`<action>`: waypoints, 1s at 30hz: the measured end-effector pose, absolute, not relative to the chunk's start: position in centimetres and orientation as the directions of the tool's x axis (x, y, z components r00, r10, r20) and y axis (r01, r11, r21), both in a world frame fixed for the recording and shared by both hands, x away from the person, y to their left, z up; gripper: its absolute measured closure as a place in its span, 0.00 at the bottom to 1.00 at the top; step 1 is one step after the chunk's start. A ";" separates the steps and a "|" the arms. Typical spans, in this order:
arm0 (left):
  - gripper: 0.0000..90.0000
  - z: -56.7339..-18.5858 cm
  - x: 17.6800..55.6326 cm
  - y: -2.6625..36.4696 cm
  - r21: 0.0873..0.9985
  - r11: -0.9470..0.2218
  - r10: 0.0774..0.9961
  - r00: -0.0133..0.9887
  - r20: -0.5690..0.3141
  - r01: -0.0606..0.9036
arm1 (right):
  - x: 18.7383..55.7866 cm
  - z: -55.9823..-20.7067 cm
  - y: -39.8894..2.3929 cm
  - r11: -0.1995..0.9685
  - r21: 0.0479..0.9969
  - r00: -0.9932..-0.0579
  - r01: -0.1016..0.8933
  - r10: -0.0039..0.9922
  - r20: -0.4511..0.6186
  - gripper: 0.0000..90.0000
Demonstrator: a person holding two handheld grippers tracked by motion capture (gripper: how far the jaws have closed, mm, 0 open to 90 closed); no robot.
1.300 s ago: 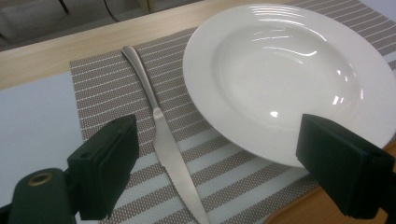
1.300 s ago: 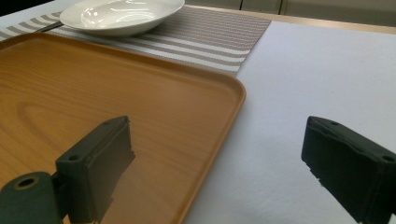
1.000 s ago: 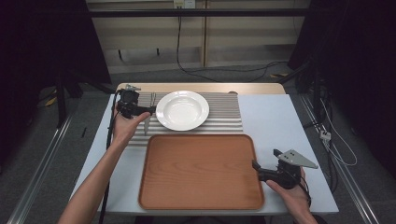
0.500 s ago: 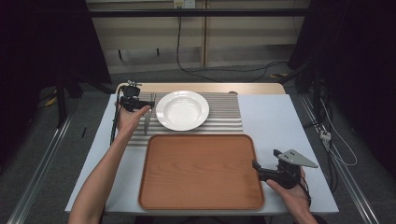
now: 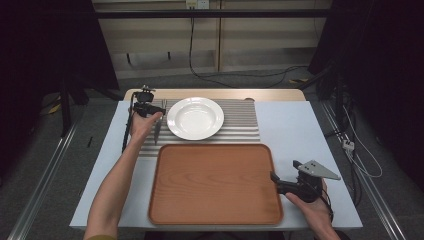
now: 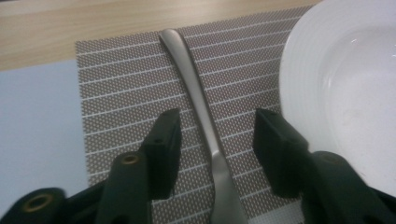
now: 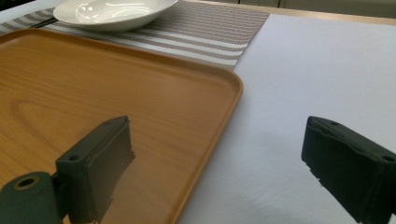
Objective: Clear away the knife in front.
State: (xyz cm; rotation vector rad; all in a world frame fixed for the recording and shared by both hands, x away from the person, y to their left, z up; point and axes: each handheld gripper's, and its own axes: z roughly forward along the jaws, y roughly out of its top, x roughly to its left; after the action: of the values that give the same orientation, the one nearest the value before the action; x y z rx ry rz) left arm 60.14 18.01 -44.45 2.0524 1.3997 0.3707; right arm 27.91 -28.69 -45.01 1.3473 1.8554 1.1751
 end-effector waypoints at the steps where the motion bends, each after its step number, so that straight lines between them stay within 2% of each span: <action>1: 0.60 -44.7 60.2 17.9 0.623 -0.245 0.915 0.389 -0.105 0.743 | 27.9 -45.0 -28.7 0.113 0.885 -0.341 0.451 0.938 0.054 0.09; 2: 0.62 -44.9 60.3 17.8 0.618 -0.246 0.917 0.385 -0.101 0.747 | 27.9 -45.0 -28.7 0.112 0.885 -0.340 0.451 0.939 0.054 0.09; 3: 0.68 -45.1 60.4 17.7 0.609 -0.248 0.918 0.383 -0.100 0.753 | 27.9 -45.0 -28.7 0.110 0.885 -0.340 0.453 0.939 0.057 0.09; 6: 0.69 -45.5 60.7 17.5 0.595 -0.253 0.923 0.374 -0.086 0.763 | 27.9 -45.0 -28.7 0.109 0.884 -0.338 0.454 0.939 0.058 0.09; 7: 0.74 -45.4 60.8 17.5 0.588 -0.257 0.924 0.373 -0.083 0.767 | 27.8 -45.0 -28.7 0.109 0.884 -0.340 0.454 0.939 0.059 0.09; 9: 0.76 -45.4 61.0 17.4 0.584 -0.262 0.925 0.373 -0.076 0.768 | 27.8 -45.0 -28.8 0.109 0.884 -0.340 0.455 0.939 0.059 0.09; 22: 0.83 -45.3 61.5 16.3 0.564 -0.302 0.927 0.374 -0.014 0.769 | 27.7 -45.1 -28.8 0.107 0.883 -0.346 0.457 0.936 0.066 0.10; 30: 0.85 -45.3 61.8 16.7 0.559 -0.252 0.936 0.346 -0.069 0.790 | 27.6 -45.1 -28.8 0.106 0.882 -0.342 0.460 0.937 0.066 0.10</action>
State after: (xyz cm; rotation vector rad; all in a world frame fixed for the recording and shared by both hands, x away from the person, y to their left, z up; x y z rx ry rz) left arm 61.85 16.73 -45.27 2.1101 1.5021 0.3800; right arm 27.63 -28.85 -45.06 1.3587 1.8629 1.1804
